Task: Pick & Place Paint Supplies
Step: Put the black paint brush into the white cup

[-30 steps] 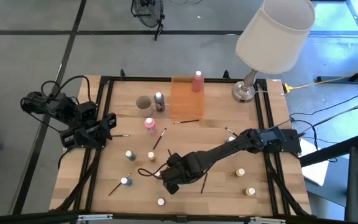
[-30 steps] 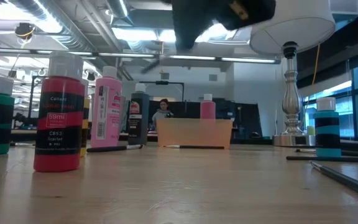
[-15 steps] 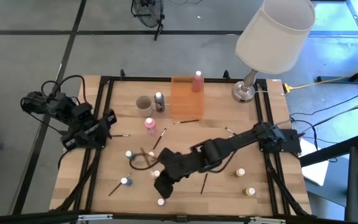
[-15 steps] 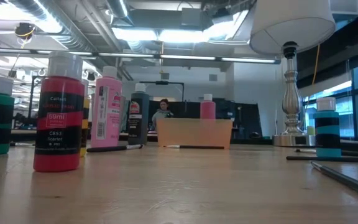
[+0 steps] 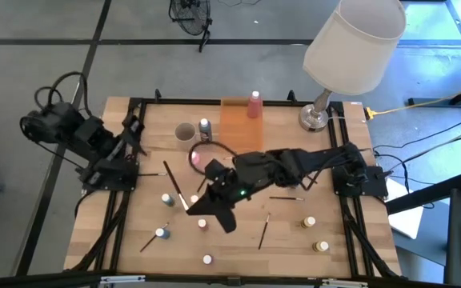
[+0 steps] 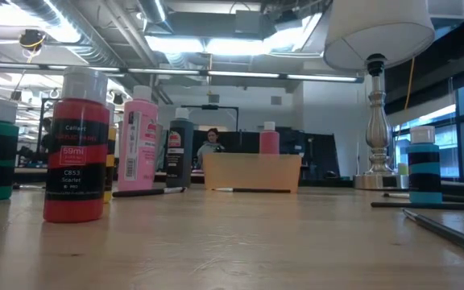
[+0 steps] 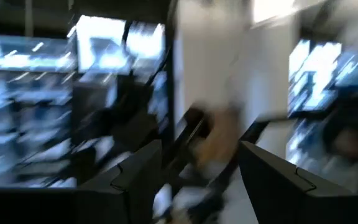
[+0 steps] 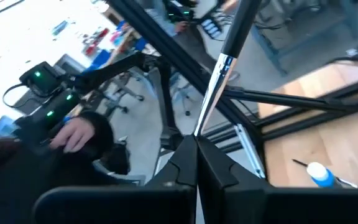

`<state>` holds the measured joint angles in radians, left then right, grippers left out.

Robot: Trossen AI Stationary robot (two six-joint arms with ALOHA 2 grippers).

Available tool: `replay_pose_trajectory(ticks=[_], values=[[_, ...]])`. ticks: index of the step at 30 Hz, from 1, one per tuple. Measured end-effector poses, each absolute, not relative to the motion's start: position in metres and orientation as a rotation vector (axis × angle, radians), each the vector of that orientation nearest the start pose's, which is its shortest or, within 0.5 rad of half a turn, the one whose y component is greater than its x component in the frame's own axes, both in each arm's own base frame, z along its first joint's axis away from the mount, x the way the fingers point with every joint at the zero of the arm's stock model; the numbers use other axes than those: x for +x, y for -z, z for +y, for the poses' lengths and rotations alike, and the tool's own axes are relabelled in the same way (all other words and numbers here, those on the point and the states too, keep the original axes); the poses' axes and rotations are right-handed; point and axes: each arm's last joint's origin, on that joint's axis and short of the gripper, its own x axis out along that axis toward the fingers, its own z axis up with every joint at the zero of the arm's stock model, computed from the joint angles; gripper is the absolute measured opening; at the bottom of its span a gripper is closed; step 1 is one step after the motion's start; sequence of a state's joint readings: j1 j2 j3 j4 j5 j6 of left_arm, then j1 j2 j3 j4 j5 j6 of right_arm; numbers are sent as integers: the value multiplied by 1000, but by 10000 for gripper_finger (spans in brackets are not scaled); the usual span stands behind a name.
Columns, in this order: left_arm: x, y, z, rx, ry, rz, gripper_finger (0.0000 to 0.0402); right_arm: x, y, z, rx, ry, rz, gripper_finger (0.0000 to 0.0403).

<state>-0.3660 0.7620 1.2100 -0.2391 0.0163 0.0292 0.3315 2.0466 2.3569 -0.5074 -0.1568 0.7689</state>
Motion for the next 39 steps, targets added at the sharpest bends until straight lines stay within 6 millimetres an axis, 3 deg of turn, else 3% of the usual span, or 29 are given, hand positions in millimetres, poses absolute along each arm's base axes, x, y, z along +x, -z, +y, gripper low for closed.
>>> replay_pose_trajectory(ticks=[4,8,15,20,27,31,39], values=[[116,-487,-42,153,219,-52,210,424,-454,144,732,-426,384,0],[119,-505,-46,332,138,2,210,426,-454,137,735,-437,388,0],[103,-529,-51,549,-61,77,210,424,-458,127,711,-463,390,0],[108,-521,-65,736,-211,203,210,414,-471,114,672,-434,351,0],[133,-507,-101,1108,-514,397,210,407,-480,93,662,-381,335,0],[145,-499,-117,1169,-518,422,210,409,-478,83,666,-350,349,0],[156,-492,-128,1233,-547,457,210,410,-476,70,674,-317,364,0]])
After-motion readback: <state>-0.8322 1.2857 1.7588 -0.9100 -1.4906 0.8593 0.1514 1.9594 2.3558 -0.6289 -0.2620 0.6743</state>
